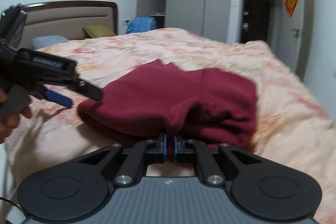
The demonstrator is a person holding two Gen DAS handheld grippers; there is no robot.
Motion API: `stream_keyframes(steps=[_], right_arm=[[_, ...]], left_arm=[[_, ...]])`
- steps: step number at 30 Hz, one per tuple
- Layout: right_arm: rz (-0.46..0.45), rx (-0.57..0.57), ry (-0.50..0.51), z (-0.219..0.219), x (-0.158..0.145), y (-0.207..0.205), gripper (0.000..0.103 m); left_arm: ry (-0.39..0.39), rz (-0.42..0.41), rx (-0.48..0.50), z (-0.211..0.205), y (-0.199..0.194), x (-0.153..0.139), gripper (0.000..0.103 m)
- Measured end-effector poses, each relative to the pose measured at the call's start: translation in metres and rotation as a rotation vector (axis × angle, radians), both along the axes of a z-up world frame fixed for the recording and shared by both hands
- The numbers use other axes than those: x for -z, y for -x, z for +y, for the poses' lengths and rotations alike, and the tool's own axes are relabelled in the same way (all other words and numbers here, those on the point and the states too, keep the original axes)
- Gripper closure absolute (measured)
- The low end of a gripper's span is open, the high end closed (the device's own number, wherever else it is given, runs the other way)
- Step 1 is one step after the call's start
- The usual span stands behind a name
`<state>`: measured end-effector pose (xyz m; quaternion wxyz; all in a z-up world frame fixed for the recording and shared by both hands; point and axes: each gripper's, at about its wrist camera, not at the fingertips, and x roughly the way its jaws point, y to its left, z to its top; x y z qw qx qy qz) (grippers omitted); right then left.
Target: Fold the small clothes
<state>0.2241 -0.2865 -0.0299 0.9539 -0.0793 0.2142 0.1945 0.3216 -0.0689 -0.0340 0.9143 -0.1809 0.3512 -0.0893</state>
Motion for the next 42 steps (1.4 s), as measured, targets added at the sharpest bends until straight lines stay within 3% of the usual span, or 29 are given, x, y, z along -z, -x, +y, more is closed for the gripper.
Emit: stream_keyframes(steps=[4,8,12,13,14,16,18,20,22,31,37,42], right_arm=[[-0.019,0.074,-0.020,-0.023,-0.009,0.010,0.098],[0.039,0.053,-0.026,-0.027,0.005,0.014,0.096],[0.042,0.051,-0.031,-0.022,0.012,0.019,0.092],[0.043,0.054,-0.054,-0.025,0.011,0.021,0.081],[0.043,0.064,-0.077,-0.030,0.010,0.022,0.061],[0.036,0.089,-0.116,-0.038,0.006,0.024,0.043],[0.031,0.119,-0.149,-0.045,0.002,0.026,0.032],[0.028,0.162,-0.176,-0.053,-0.002,0.027,0.008],[0.009,0.197,-0.202,-0.058,-0.004,0.029,0.001],[0.039,0.357,-0.300,-0.065,-0.007,-0.024,0.000],[0.054,0.368,-0.316,-0.059,-0.006,-0.077,0.000],[0.115,0.347,-0.269,-0.041,0.019,-0.105,0.000]], left_arm=[[-0.018,0.030,0.017,-0.006,-0.003,0.010,0.001],[-0.060,0.031,0.038,-0.010,-0.002,0.016,0.001],[-0.047,0.036,0.035,-0.005,-0.003,0.016,0.001],[-0.045,0.036,0.034,-0.005,-0.003,0.016,0.001],[-0.046,0.035,0.034,-0.005,-0.003,0.017,0.001],[-0.052,0.033,0.034,-0.006,-0.003,0.017,0.001],[-0.056,0.031,0.034,-0.006,-0.002,0.017,0.001],[-0.053,0.033,0.035,-0.006,-0.002,0.017,0.001],[-0.050,0.036,0.035,-0.006,-0.001,0.016,0.001],[-0.054,0.042,0.032,-0.005,0.001,0.015,0.001],[-0.057,0.044,0.034,-0.005,-0.001,0.017,0.001],[-0.057,0.040,0.043,-0.005,-0.003,0.019,0.001]])
